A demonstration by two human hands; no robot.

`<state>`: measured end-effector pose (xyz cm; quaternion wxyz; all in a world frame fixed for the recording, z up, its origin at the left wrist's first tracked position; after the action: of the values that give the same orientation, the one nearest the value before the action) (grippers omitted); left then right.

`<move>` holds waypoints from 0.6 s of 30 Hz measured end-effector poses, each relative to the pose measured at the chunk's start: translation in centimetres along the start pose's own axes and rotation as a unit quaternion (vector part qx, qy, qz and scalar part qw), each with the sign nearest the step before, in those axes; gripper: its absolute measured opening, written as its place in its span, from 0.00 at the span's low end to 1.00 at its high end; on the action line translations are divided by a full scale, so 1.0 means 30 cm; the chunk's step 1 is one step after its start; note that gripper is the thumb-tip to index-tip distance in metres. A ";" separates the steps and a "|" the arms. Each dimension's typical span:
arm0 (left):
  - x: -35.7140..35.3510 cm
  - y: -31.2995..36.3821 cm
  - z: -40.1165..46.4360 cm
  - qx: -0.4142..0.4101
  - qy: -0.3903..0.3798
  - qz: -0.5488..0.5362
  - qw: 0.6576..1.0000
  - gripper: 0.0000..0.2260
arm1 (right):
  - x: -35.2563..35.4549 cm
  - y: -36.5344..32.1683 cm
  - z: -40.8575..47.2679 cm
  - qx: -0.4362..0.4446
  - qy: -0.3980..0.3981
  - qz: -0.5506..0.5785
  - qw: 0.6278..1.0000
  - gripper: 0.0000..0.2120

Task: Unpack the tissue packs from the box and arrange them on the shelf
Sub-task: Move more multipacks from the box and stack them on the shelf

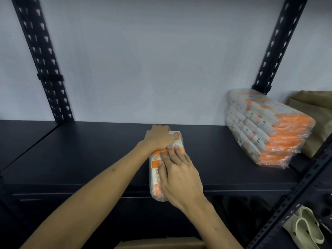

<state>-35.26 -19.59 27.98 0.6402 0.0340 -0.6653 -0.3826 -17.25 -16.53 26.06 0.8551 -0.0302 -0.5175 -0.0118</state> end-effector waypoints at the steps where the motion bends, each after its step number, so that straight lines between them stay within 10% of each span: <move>1: -0.003 -0.004 0.005 -0.001 0.008 0.007 1.000 0.24 | -0.004 0.003 0.001 0.003 0.009 0.003 1.000 0.26; 8: 0.010 -0.016 -0.011 0.025 0.056 -0.026 0.998 0.23 | 0.015 0.036 0.009 0.011 0.002 0.049 0.999 0.30; 14: 0.065 -0.070 -0.087 0.099 0.070 -0.318 0.940 0.27 | 0.059 0.076 -0.042 -0.058 0.021 0.114 0.991 0.28; 18: 0.060 -0.131 -0.151 0.147 0.052 -0.411 0.898 0.30 | 0.070 0.140 -0.149 -0.172 -0.023 0.366 0.914 0.15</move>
<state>-33.35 -25.44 26.77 0.4474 0.4177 -0.6068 -0.5070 -12.13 -12.60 25.68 0.7693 -0.3640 -0.4795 0.2140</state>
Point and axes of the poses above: each hand's wrist, its own z-axis towards the middle knuckle, its own x-axis out of the back of the hand, y = z × x, the point moved 4 cm from there along z, towards the middle knuckle, and after that the axes turned 10 degrees about -z, right-handed, at the moved point
